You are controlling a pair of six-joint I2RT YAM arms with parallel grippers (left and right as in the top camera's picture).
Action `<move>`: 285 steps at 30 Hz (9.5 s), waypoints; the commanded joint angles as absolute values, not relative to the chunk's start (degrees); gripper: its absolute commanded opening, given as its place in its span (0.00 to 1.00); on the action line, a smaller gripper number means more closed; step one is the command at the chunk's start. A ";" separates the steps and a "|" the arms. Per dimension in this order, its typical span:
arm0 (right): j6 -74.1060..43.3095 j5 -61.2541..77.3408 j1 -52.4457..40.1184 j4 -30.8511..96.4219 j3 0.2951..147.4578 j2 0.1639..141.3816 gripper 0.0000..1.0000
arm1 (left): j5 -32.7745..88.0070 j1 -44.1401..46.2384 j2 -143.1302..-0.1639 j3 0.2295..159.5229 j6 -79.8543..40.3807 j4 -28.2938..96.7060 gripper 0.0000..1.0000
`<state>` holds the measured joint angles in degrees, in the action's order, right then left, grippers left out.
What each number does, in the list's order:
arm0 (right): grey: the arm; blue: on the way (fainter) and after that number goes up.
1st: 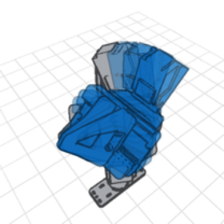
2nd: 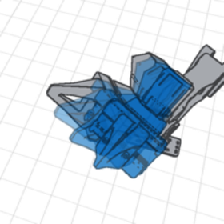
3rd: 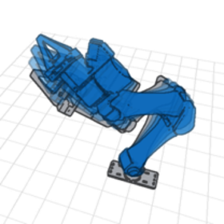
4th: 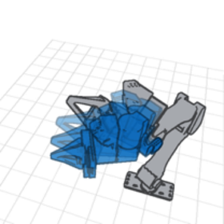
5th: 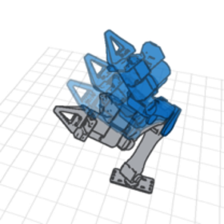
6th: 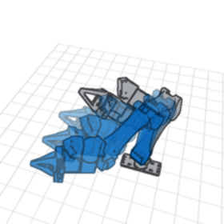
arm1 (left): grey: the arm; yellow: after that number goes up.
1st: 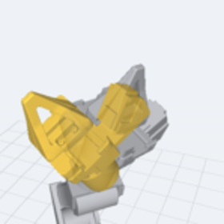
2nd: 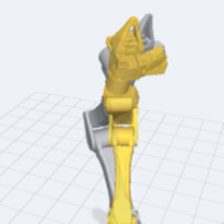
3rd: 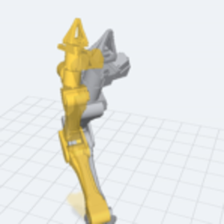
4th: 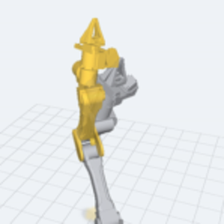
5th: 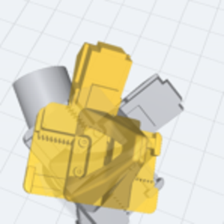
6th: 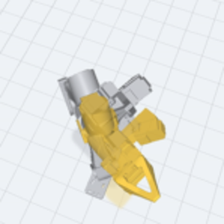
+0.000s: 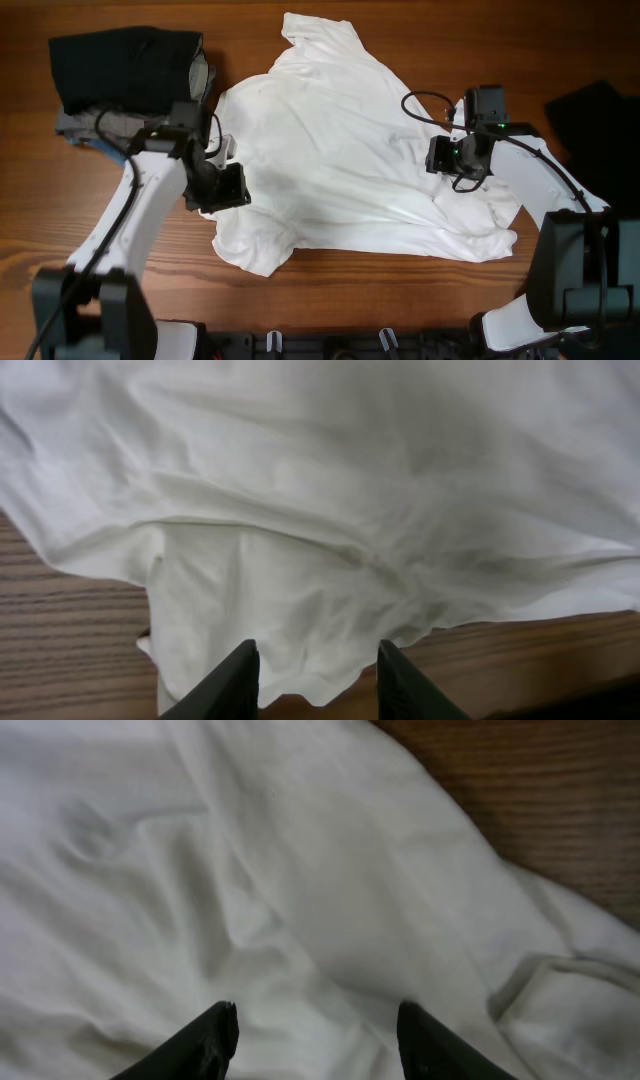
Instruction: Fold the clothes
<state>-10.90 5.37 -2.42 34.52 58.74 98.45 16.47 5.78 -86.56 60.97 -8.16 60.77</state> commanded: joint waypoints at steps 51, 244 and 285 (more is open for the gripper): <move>-26.94 10.22 24.05 19.77 71.07 116.79 0.65 | 16.47 7.25 -101.60 59.35 -6.37 53.32 0.46; -20.75 11.25 6.33 52.07 62.98 105.84 0.39 | 16.43 5.37 -83.26 46.46 -13.98 47.37 0.43; -17.80 9.96 5.08 65.23 62.24 86.76 0.20 | 13.41 5.34 -83.26 34.70 -26.41 38.59 0.04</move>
<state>-20.27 7.27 5.39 65.30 61.52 87.31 17.69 5.30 -83.31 35.81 -22.22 39.09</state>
